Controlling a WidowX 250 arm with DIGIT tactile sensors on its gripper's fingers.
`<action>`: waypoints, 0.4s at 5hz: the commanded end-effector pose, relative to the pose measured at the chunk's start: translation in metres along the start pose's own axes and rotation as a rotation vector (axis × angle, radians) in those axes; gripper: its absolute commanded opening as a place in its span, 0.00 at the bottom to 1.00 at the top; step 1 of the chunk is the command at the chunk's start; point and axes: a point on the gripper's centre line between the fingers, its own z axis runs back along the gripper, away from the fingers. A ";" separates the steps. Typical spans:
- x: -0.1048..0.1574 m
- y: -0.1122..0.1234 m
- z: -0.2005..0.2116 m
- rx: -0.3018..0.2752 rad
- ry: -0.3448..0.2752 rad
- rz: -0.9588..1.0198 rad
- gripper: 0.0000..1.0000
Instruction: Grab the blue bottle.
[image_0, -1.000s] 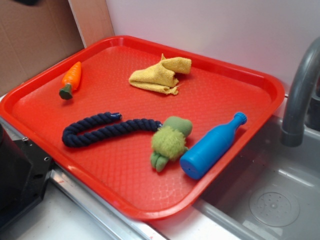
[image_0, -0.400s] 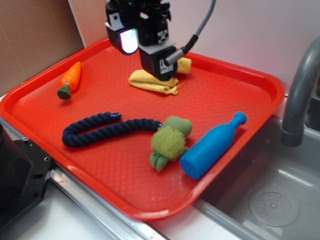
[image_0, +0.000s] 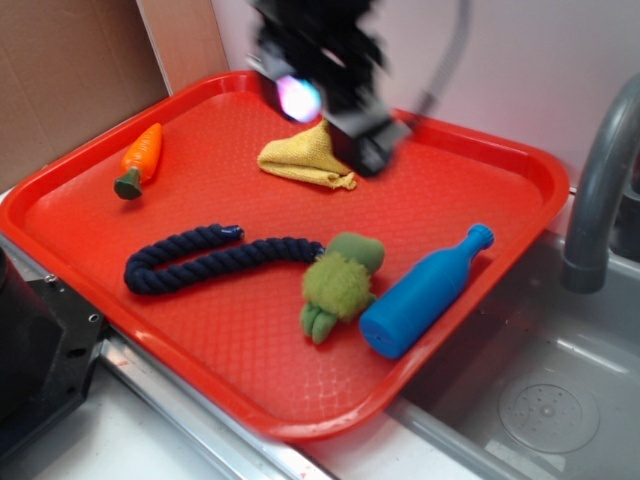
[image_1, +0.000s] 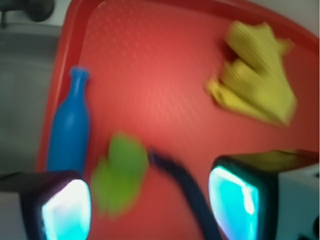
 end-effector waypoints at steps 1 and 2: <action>0.052 -0.028 -0.031 -0.076 -0.082 -0.059 1.00; 0.046 -0.044 -0.031 -0.097 -0.061 -0.086 1.00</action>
